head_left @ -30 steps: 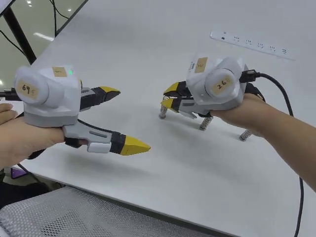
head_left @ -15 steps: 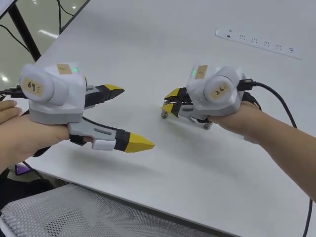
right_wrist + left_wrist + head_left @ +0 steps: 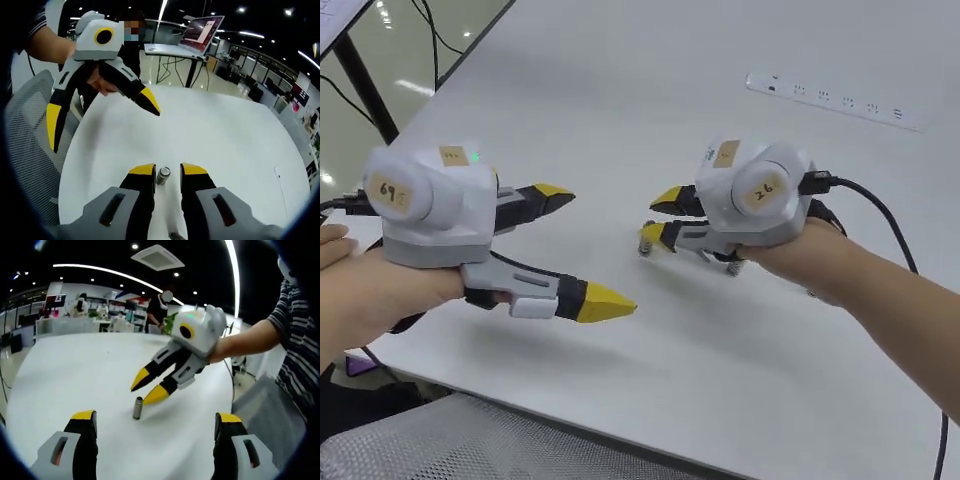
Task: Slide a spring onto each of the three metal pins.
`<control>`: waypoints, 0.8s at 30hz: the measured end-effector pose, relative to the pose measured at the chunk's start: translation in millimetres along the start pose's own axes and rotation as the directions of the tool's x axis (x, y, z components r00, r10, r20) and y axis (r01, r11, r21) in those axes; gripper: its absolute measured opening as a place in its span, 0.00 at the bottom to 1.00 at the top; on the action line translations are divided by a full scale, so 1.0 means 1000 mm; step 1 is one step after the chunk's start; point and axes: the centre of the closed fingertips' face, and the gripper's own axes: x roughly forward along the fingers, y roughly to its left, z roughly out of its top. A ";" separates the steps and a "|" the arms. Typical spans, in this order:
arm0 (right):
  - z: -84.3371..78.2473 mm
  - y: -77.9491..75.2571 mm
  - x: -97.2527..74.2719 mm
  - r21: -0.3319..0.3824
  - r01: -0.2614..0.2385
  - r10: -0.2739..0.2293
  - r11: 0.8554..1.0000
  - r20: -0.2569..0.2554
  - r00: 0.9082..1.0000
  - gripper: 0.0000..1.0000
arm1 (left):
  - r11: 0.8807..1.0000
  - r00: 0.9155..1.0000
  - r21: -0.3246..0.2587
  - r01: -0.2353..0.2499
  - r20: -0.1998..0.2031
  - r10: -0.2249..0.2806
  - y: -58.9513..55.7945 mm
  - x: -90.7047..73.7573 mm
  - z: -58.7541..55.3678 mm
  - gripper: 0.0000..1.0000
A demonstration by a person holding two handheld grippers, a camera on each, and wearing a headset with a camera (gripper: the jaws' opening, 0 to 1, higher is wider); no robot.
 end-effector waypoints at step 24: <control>-0.025 0.001 -0.087 0.247 0.132 -0.170 0.960 0.138 0.976 0.54 | 1.000 1.000 0.028 -0.001 0.011 0.001 -0.014 0.009 0.017 0.98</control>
